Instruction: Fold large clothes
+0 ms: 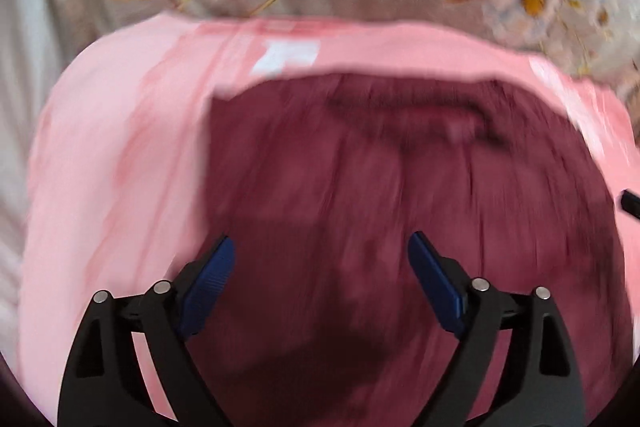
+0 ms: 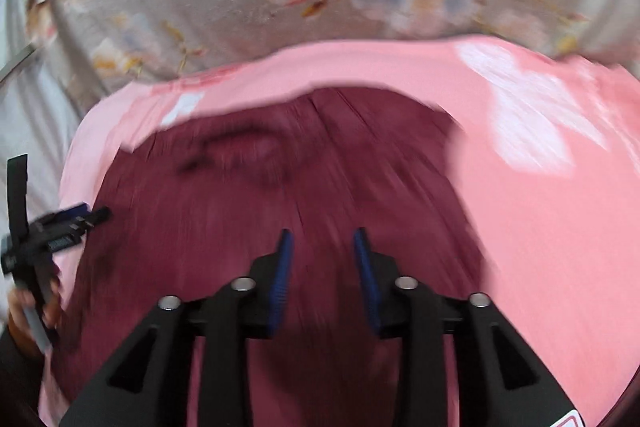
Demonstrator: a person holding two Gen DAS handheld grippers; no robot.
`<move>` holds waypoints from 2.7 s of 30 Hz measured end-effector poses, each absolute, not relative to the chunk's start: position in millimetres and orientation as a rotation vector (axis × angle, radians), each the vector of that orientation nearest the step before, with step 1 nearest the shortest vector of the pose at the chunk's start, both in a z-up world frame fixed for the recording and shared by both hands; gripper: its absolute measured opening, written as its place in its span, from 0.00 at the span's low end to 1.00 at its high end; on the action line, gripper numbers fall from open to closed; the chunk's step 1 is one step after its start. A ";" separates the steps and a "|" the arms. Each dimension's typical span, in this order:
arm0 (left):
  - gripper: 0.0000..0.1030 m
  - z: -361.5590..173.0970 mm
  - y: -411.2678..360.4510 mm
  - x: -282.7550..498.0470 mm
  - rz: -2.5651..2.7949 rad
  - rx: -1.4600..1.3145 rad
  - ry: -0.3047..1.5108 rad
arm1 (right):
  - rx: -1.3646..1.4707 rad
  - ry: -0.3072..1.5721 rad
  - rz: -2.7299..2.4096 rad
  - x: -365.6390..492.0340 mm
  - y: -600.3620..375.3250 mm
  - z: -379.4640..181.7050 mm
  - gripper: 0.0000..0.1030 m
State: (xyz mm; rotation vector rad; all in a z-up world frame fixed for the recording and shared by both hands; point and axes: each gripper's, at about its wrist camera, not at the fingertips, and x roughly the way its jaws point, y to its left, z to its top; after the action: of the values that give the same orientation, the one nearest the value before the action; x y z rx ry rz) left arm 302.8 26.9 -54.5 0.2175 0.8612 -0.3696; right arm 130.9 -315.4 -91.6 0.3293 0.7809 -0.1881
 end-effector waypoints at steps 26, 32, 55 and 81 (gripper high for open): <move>0.08 -81.5 182.2 125.2 -0.356 -0.218 1.020 | 0.558 0.667 -0.191 -90.5 -271.3 -142.6 0.05; 0.05 -17.4 211.1 66.6 -0.477 -0.295 0.909 | 0.469 0.463 -0.109 -157.7 -243.0 -72.9 0.04; 0.09 4.3 123.9 226.1 -0.220 -0.094 0.853 | 0.614 0.433 -0.261 14.7 -323.4 -34.4 0.03; 0.60 -23.1 146.8 257.5 -0.110 -0.092 0.759 | 0.579 0.466 -0.345 34.2 -321.5 -49.7 0.26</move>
State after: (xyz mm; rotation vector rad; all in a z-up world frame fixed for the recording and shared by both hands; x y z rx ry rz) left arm 257.5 146.8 -23.1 -0.0924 0.7586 -0.1102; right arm 34.2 -321.5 -49.7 0.5786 0.4662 -0.3451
